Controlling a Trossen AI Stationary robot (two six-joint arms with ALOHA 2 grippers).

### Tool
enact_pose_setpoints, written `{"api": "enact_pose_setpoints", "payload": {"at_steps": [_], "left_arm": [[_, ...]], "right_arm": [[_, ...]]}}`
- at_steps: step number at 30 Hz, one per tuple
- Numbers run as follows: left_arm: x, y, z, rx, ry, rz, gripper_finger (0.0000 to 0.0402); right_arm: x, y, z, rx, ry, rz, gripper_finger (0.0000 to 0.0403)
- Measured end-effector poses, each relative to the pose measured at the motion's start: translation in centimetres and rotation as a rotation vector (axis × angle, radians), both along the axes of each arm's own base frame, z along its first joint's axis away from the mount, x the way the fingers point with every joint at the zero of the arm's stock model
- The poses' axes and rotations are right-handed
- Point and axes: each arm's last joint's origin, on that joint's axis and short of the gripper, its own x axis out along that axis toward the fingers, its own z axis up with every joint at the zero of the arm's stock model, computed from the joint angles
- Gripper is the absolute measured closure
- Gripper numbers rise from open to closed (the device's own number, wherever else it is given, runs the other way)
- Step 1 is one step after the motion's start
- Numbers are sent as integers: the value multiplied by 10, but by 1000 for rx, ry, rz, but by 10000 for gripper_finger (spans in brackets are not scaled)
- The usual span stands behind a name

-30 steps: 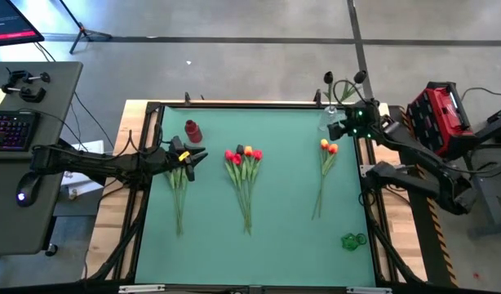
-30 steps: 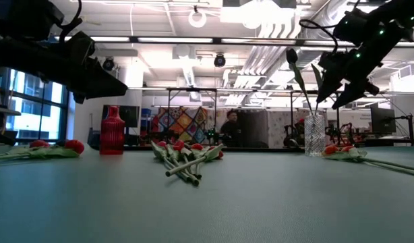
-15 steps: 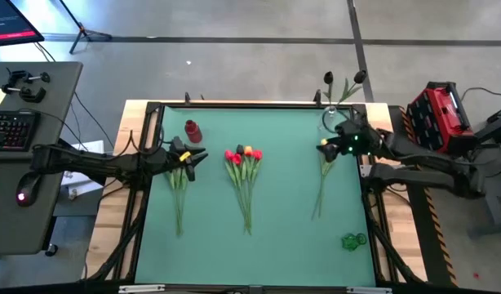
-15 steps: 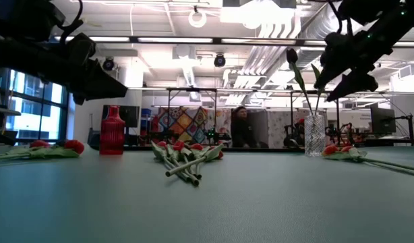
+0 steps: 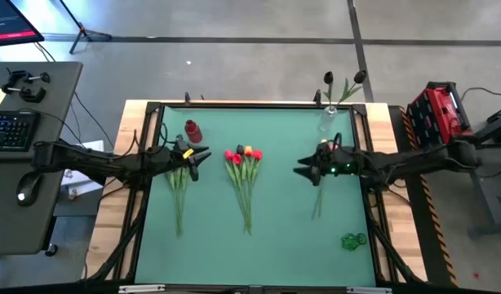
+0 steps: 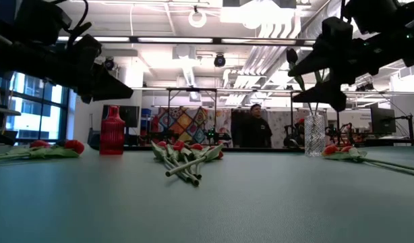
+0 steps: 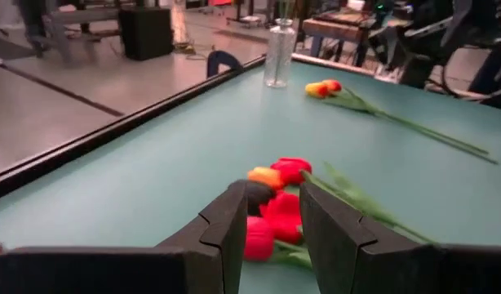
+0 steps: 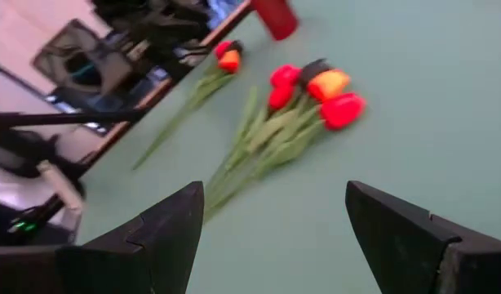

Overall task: Sort flowers into vase by color
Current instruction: Put the black tulip into the transparent vase

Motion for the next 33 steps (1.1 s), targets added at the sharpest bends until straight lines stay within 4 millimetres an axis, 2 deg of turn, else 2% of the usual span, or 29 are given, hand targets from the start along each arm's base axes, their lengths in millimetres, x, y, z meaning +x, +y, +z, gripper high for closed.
{"api": "enact_pose_setpoints", "payload": {"at_steps": [7, 11, 16, 19, 23, 28, 33], "left_arm": [[3, -2, -5, -81, 10, -75, 298], [14, -3, 3, -158, 1, -109, 297], [40, -3, 19, -244, 80, -50, 283], [55, 1, 25, -276, 130, 59, 265], [74, 13, 32, -403, 131, 160, 235], [97, 27, 25, -523, 189, 141, 196], [116, 44, 14, -573, 214, 227, 173]], "right_arm": [[29, 11, -2, -29, 82, 53, 116], [39, 14, -1, -68, 102, 30, 116], [42, 16, -5, -63, 119, -97, 116], [43, 18, -9, -42, 132, -109, 116], [42, 23, -10, -32, 132, -112, 116], [41, 30, -10, -91, 131, -137, 116], [39, 37, -10, -132, 137, -135, 116]]}}
